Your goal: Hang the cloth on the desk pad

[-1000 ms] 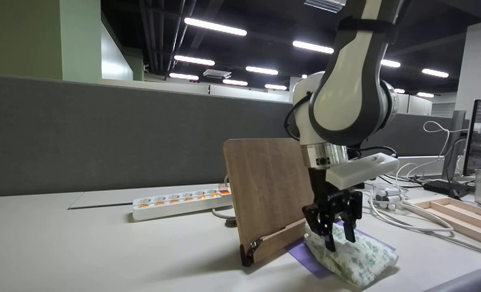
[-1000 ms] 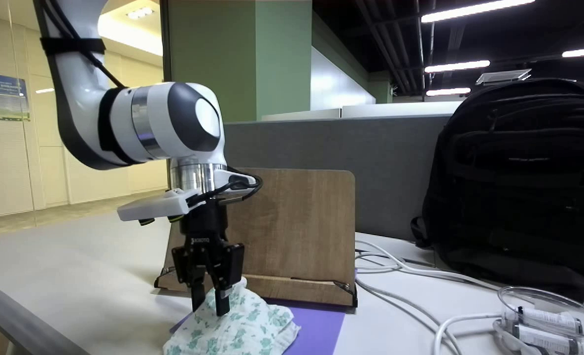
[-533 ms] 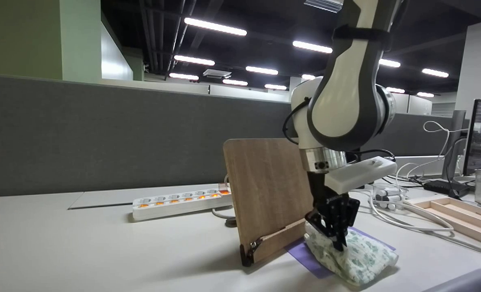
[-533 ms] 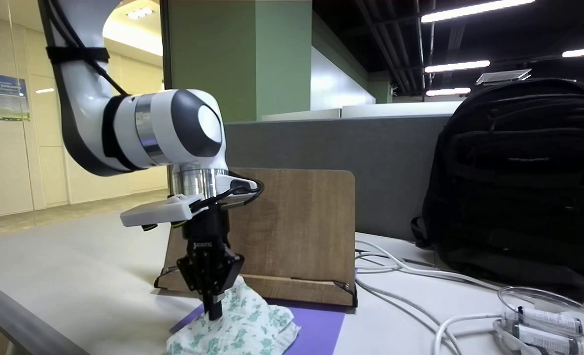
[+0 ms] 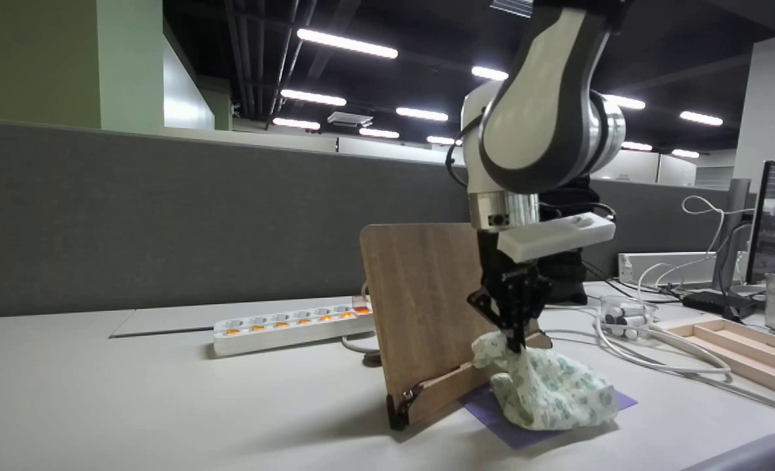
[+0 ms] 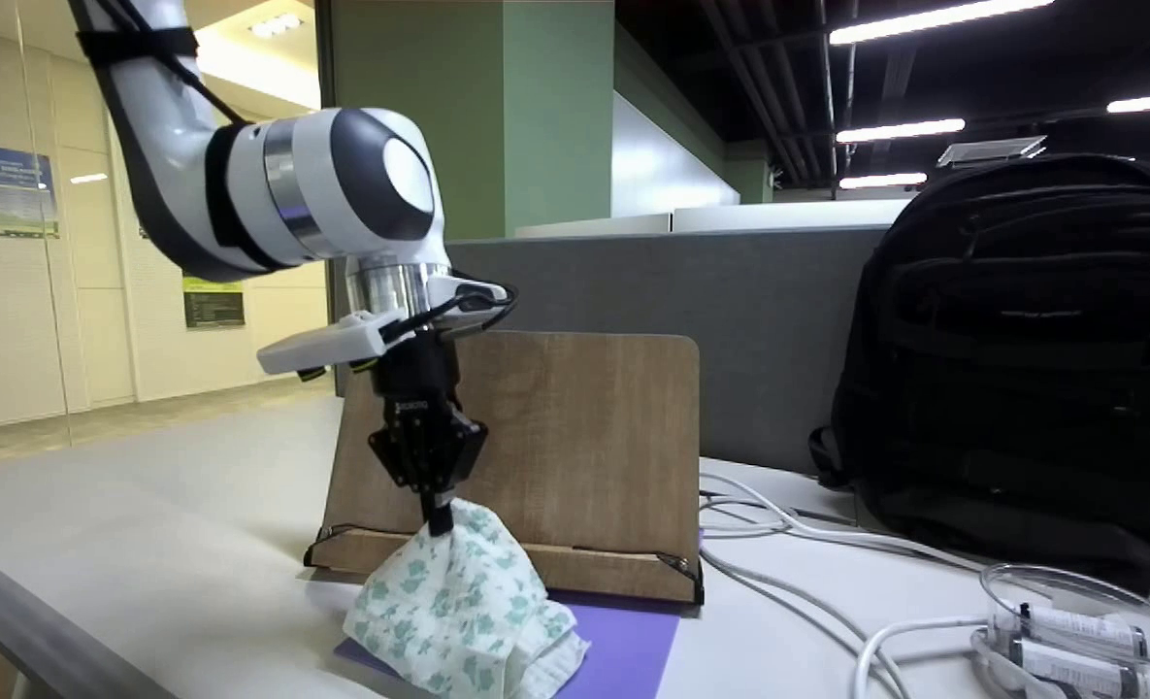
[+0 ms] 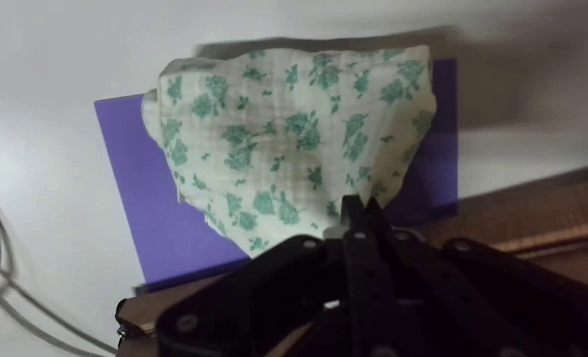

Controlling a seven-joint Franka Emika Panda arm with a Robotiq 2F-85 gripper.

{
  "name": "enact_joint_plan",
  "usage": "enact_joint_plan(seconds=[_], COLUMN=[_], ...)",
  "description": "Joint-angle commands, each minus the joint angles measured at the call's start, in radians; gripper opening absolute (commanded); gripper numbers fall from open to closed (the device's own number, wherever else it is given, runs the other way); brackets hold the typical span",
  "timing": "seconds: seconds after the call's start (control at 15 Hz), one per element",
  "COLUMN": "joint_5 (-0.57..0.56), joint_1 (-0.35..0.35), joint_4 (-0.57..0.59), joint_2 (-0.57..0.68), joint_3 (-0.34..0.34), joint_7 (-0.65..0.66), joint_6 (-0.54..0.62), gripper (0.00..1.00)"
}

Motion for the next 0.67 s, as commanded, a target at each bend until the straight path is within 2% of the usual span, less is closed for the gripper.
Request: enact_joint_plan(seconds=[0.0,0.13,0.27,0.6], joint_5=[0.146,0.201,0.209,0.109], joint_1=[-0.032,-0.050,-0.068,-0.104], joint_4=[0.058,0.105,0.154,0.278], joint_2=[-0.093,-0.122,-0.143,-0.186], joint_3=[0.067,0.090,0.107,0.156], joint_7=[0.035,0.055,0.079,0.201], joint_6=[-0.131,-0.168,-0.180,-0.176], gripper=[0.00,0.00,0.00,0.00])
